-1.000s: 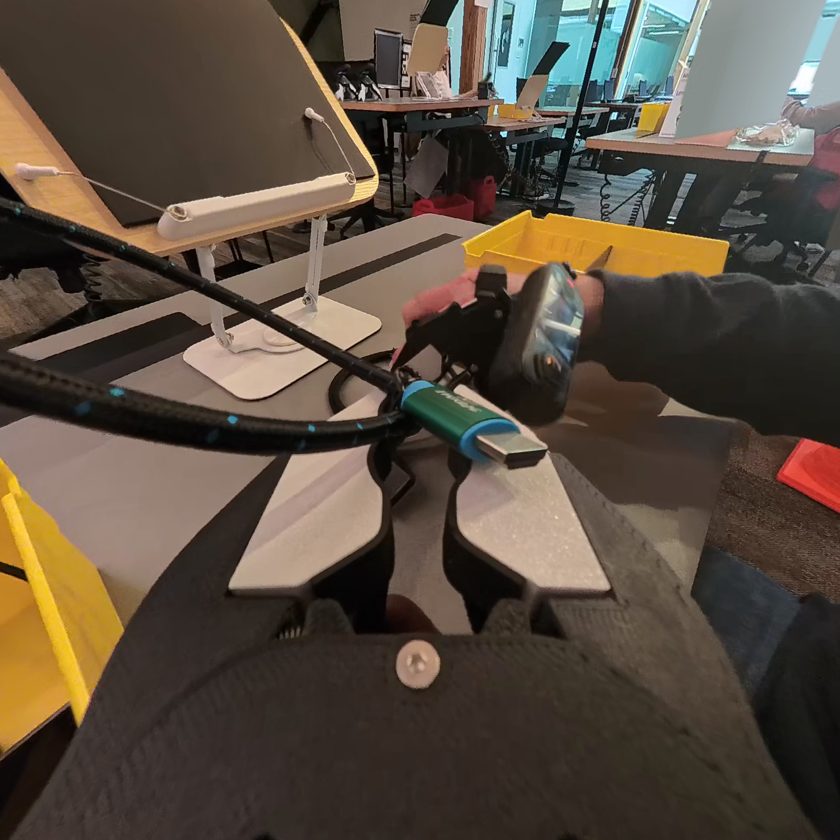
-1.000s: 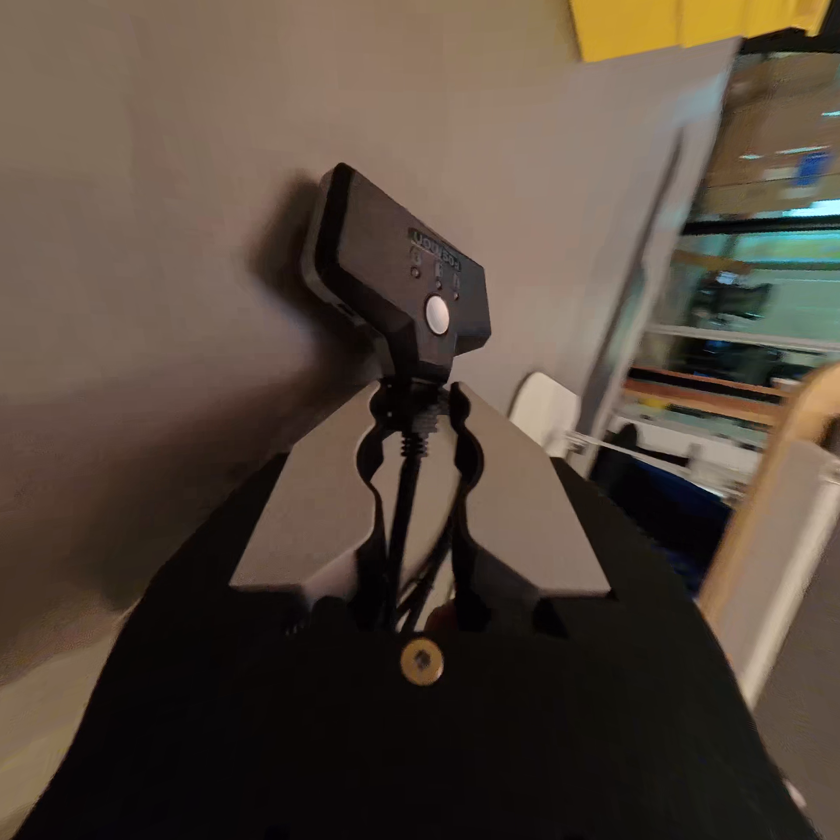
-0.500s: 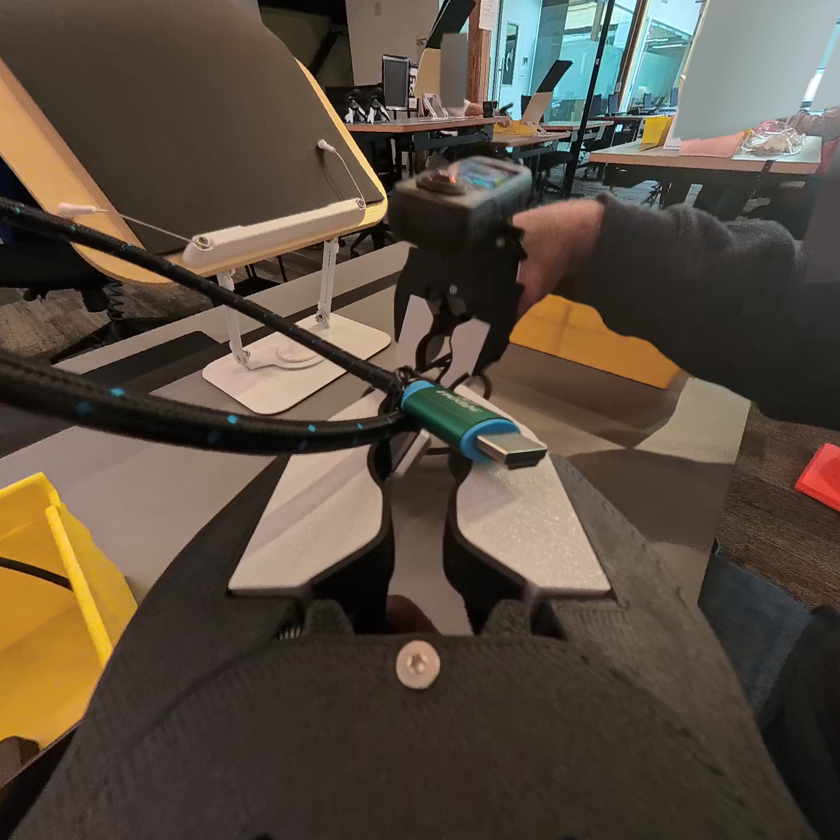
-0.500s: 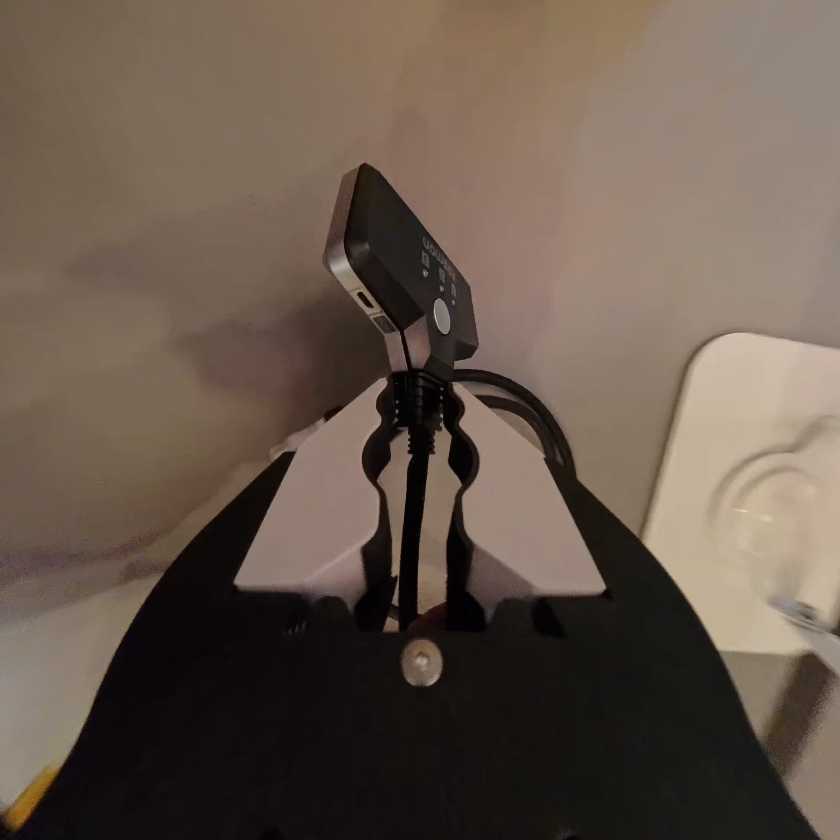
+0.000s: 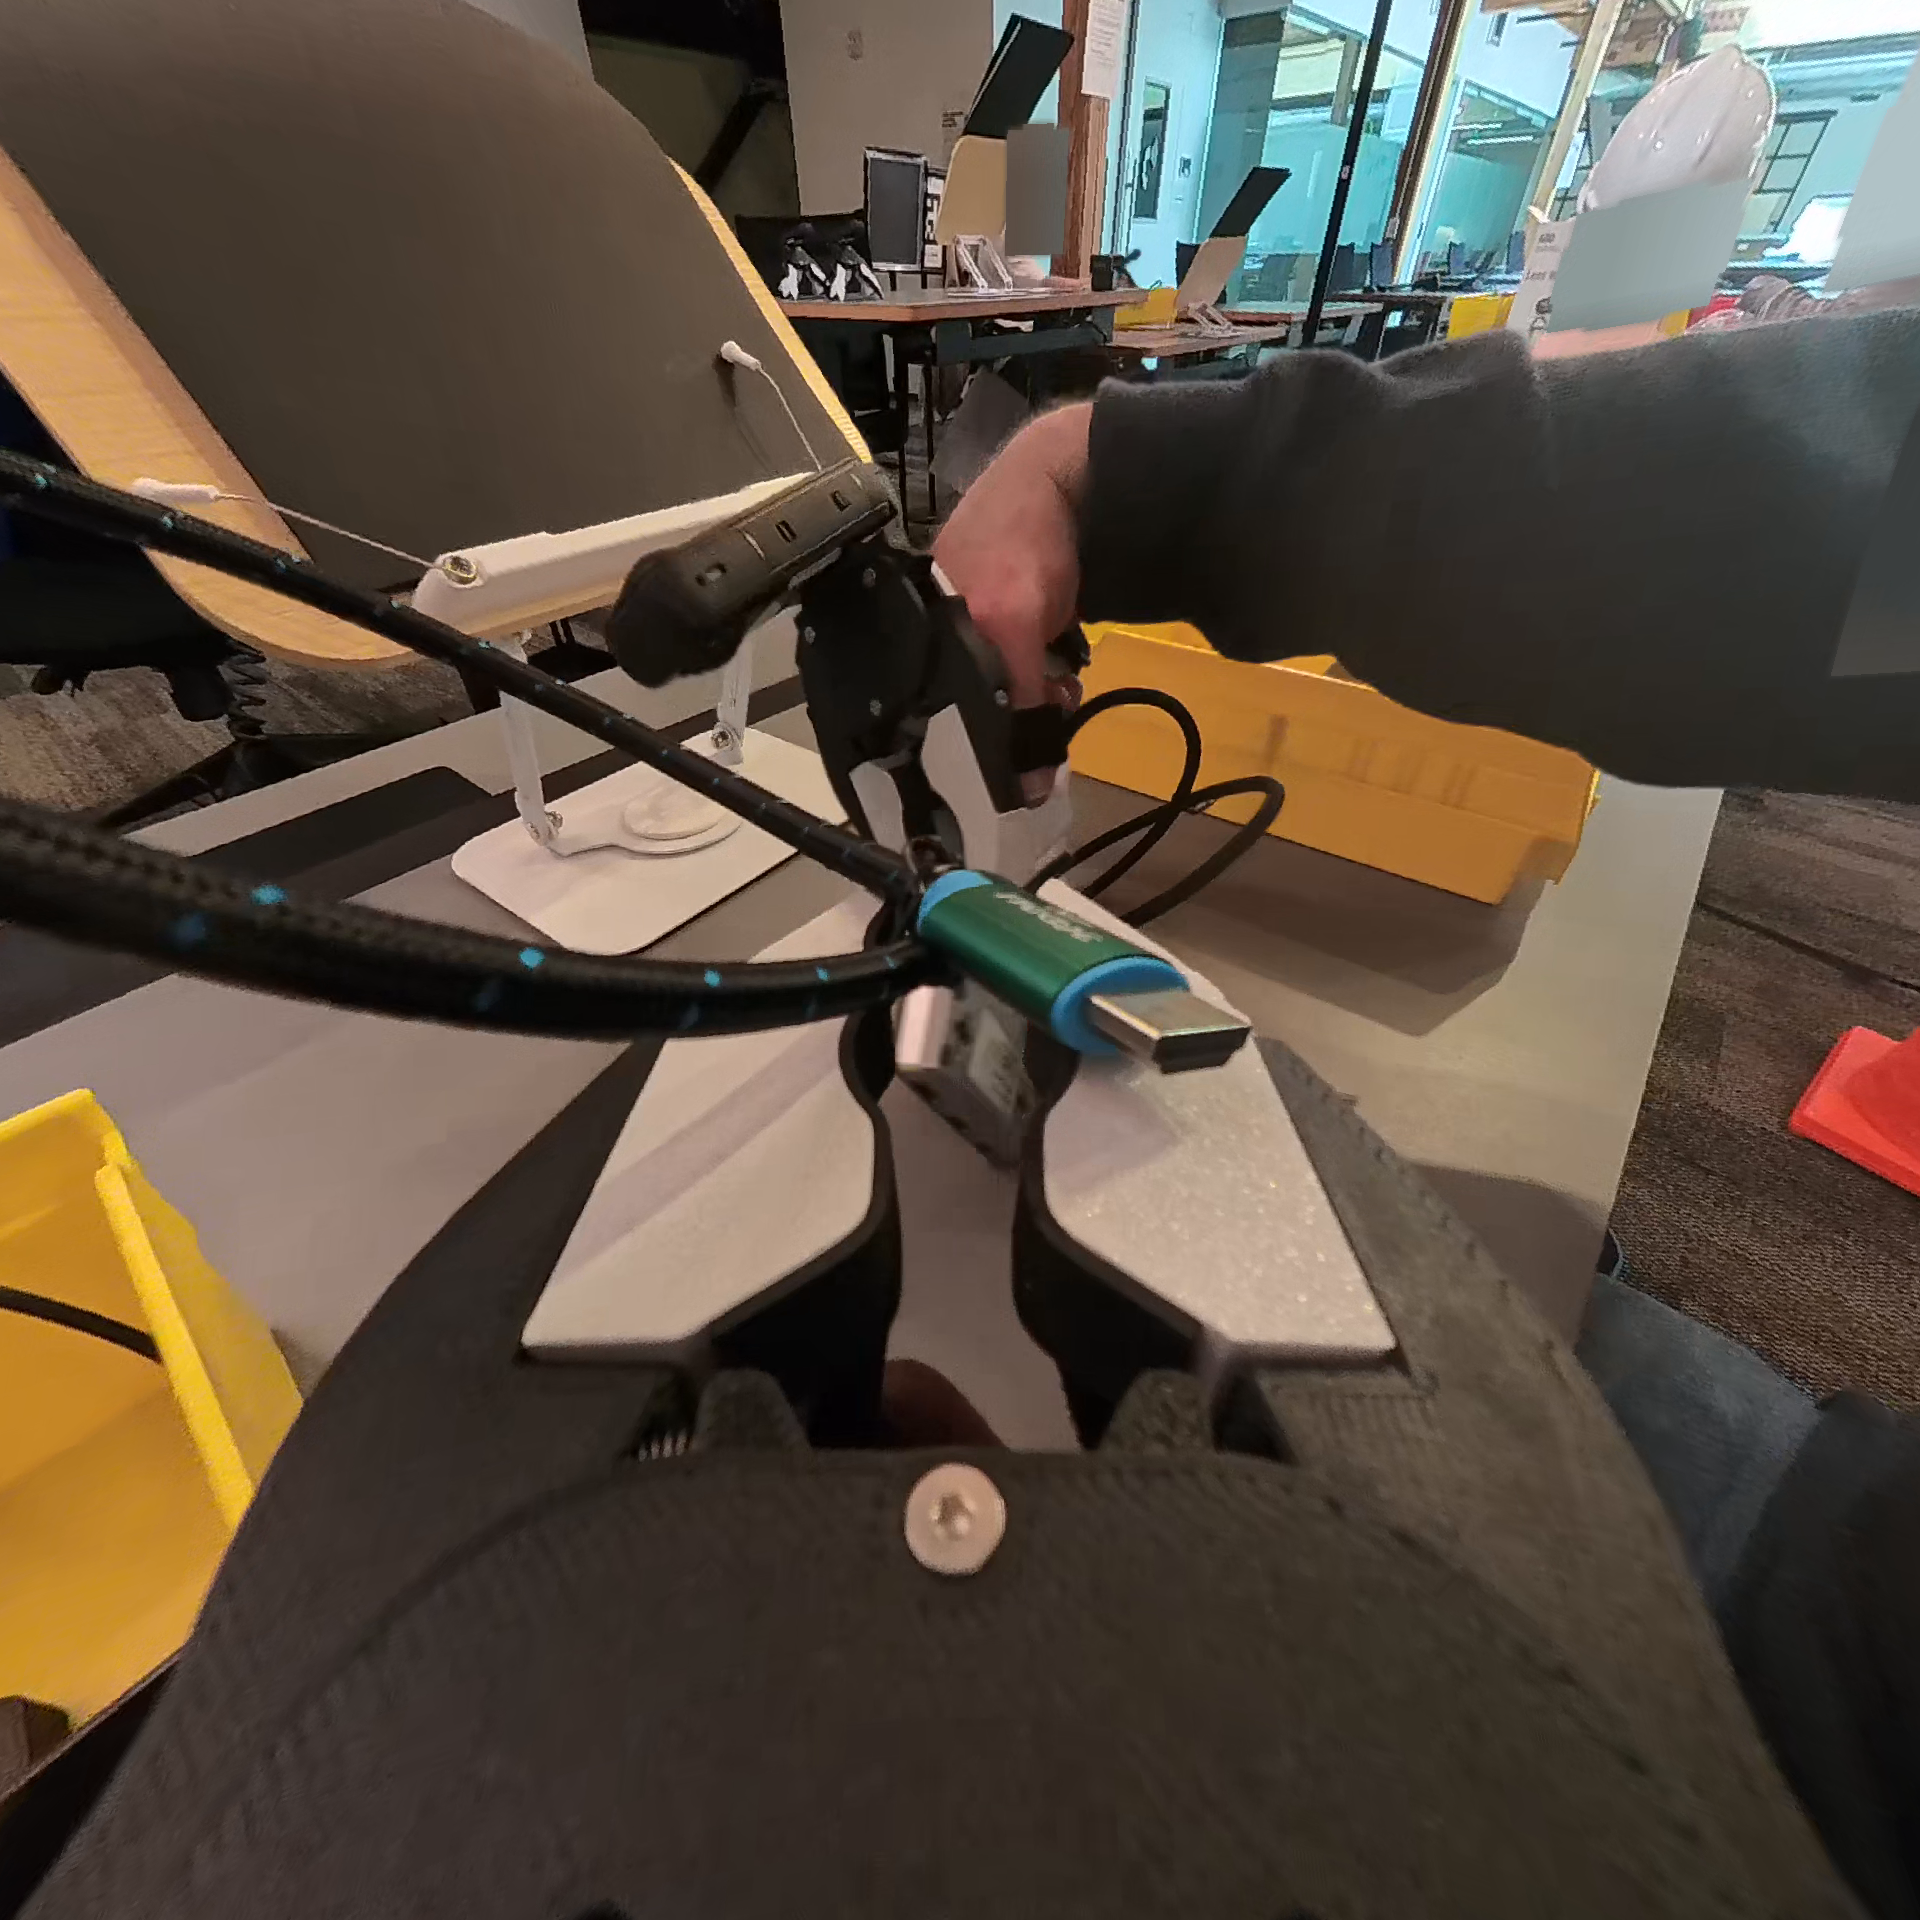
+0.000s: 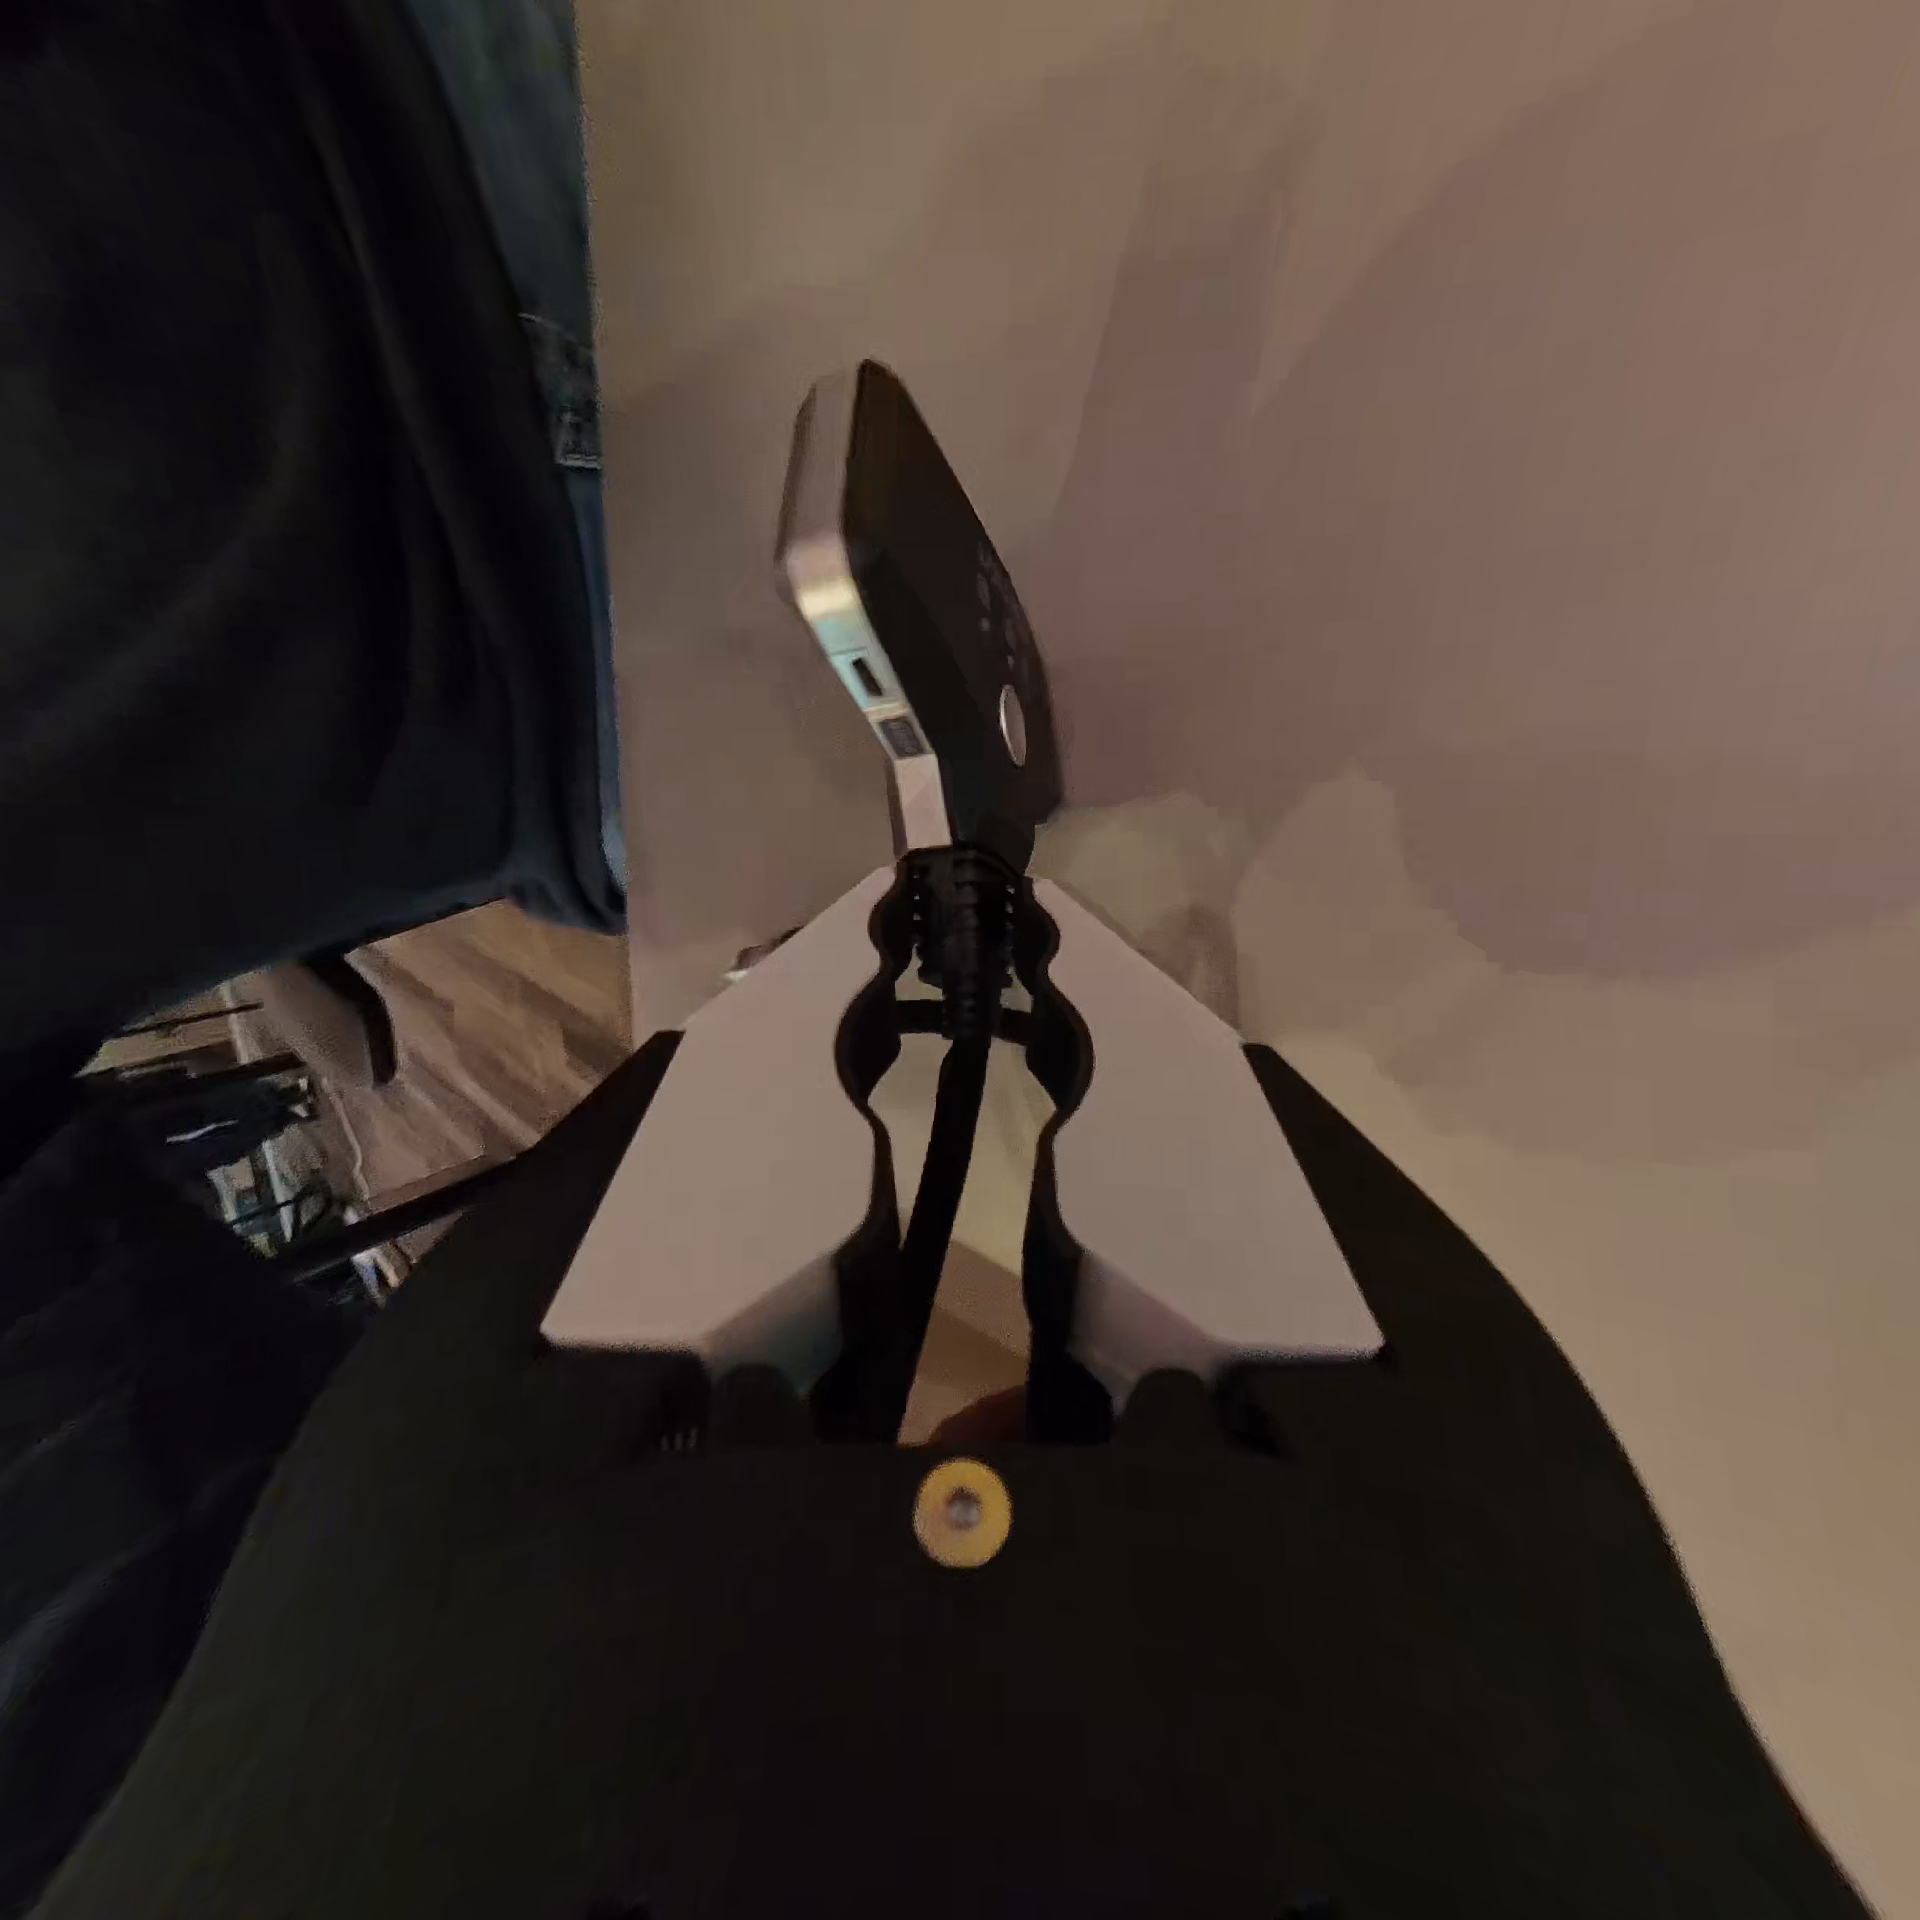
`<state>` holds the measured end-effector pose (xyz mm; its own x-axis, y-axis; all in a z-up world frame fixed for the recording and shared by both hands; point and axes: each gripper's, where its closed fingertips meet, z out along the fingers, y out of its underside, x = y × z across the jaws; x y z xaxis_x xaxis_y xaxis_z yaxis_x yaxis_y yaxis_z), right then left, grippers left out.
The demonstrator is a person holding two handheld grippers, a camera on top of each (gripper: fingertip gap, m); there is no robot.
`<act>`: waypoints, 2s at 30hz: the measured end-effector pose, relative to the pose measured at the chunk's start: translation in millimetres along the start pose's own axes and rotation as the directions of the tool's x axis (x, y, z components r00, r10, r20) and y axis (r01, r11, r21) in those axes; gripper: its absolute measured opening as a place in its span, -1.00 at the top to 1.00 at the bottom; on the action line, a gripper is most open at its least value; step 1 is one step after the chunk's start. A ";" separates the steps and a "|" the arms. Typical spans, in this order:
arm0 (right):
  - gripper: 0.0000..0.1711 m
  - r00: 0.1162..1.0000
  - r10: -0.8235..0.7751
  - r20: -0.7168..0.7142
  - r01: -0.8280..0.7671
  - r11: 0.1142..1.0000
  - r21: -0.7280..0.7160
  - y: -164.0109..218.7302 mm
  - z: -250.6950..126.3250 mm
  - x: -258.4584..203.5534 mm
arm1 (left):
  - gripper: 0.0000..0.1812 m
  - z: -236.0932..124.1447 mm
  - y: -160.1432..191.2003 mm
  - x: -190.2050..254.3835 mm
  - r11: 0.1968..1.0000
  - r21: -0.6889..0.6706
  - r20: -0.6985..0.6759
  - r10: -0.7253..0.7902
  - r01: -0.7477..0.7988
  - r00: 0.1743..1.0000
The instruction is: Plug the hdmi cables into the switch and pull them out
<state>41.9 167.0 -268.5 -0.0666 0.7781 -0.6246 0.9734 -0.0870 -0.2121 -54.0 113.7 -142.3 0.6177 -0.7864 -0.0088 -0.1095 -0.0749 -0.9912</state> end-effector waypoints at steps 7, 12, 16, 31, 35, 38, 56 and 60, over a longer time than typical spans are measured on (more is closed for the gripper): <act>0.77 0.997 0.018 -0.082 -0.015 0.999 0.035 0.4 0.7 30.3 | 0.78 1.3 3.2 -0.4 1.000 -0.007 0.000 -0.009 0.009 1.000; 0.72 0.919 -0.134 -0.372 0.139 0.990 -0.012 -3.2 0.3 64.1 | 0.78 2.7 6.3 -0.9 1.000 -0.014 -0.001 -0.013 0.013 1.000; 0.68 0.788 -0.254 -0.561 0.258 0.963 -0.074 -9.9 -4.6 74.2 | 0.78 2.6 6.9 -0.9 1.000 -0.016 0.000 -0.009 0.009 1.000; 0.55 0.483 -0.348 -0.803 0.042 0.926 -0.376 26.1 -91.7 54.0 | 0.78 2.6 6.6 -0.1 1.000 -0.018 0.002 -0.001 0.001 1.000; 0.65 0.418 -0.272 -0.867 0.117 0.962 -0.246 -6.8 -114.3 35.7 | 0.78 2.9 7.4 -0.1 1.000 -0.019 0.001 -0.002 0.002 1.000; 0.63 0.520 -0.215 -0.827 0.220 0.969 -0.114 -38.1 -85.3 28.5 | 0.78 3.0 8.0 -0.5 1.000 -0.020 0.005 0.001 -0.001 1.000; 0.58 0.675 0.061 -0.735 0.019 0.995 0.100 -11.5 -40.1 52.8 | 0.78 3.4 7.6 -0.2 1.000 -0.009 0.004 0.004 -0.004 1.000; 0.50 0.692 0.059 -0.719 -0.072 0.997 0.012 -1.0 -22.7 48.4 | 0.78 5.3 10.0 1.6 1.000 -0.015 -0.001 0.002 -0.002 1.000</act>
<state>42.7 218.9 -281.4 0.1687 0.9810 0.0956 0.9729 -0.1502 -0.1756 -50.0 115.0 -152.9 0.6166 -0.7872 -0.0108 -0.1227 -0.0826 -0.9890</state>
